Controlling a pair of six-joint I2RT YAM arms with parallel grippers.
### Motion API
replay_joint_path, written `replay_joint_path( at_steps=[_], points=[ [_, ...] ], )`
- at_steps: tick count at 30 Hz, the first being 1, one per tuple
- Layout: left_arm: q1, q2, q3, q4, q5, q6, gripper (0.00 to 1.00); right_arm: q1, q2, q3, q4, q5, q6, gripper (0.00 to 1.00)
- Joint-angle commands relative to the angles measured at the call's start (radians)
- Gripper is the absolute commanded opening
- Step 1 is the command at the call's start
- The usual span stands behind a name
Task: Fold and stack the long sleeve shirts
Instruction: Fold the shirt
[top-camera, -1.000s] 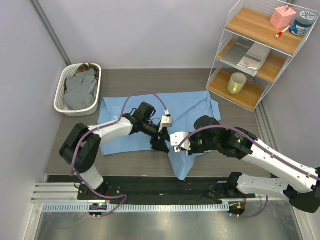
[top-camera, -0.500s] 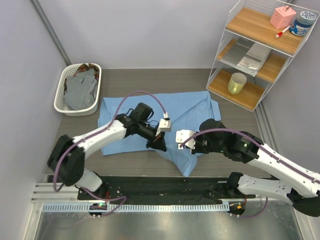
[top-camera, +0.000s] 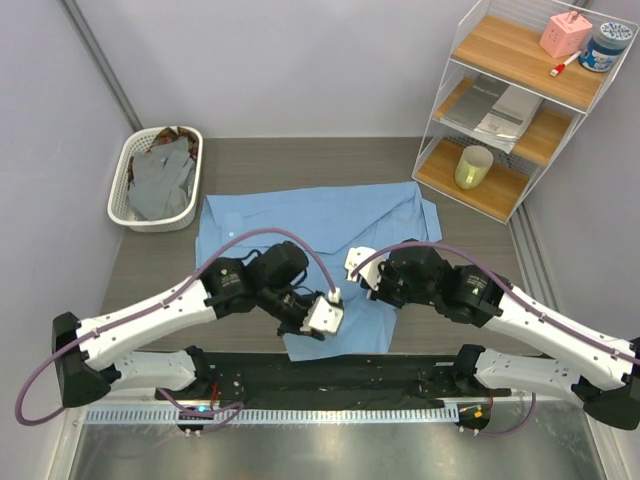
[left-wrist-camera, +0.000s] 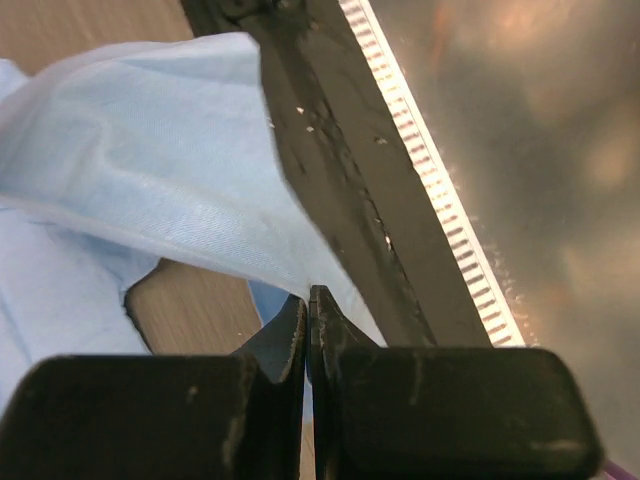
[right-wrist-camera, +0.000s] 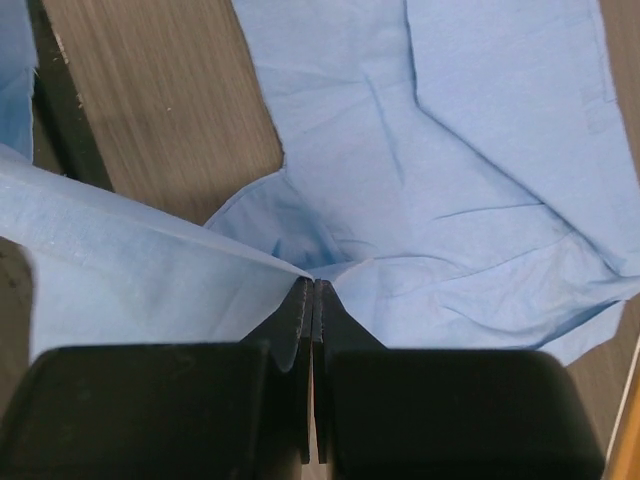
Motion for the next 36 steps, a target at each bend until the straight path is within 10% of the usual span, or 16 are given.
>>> replay_joint_path(
  at_steps=[1, 4, 8, 11, 19, 36],
  points=[
    [-0.131, -0.023, -0.038, -0.057, -0.211, -0.007, 0.0, -0.013, -0.043, -0.019, -0.048, -0.008, 0.027, 0.04],
    [-0.132, -0.046, -0.029, -0.027, -0.296, -0.035, 0.0, -0.014, -0.077, -0.039, -0.082, -0.071, -0.013, 0.1],
    [-0.132, -0.078, -0.043, -0.06, -0.516, 0.04, 0.0, -0.014, -0.085, -0.037, -0.087, -0.123, -0.05, 0.74],
    [-0.132, -0.104, -0.073, 0.011, -0.652, 0.057, 0.0, -0.014, -0.056, -0.024, -0.069, -0.159, -0.061, 0.82],
    [-0.086, -0.075, -0.028, 0.154, -1.011, 0.032, 0.0, -0.014, 0.063, -0.016, 0.054, -0.261, 0.017, 0.86],
    [-0.036, -0.113, 0.011, 0.22, -1.056, -0.072, 0.0, -0.247, 0.178, -0.025, 0.234, -0.448, 0.217, 0.78]
  ],
)
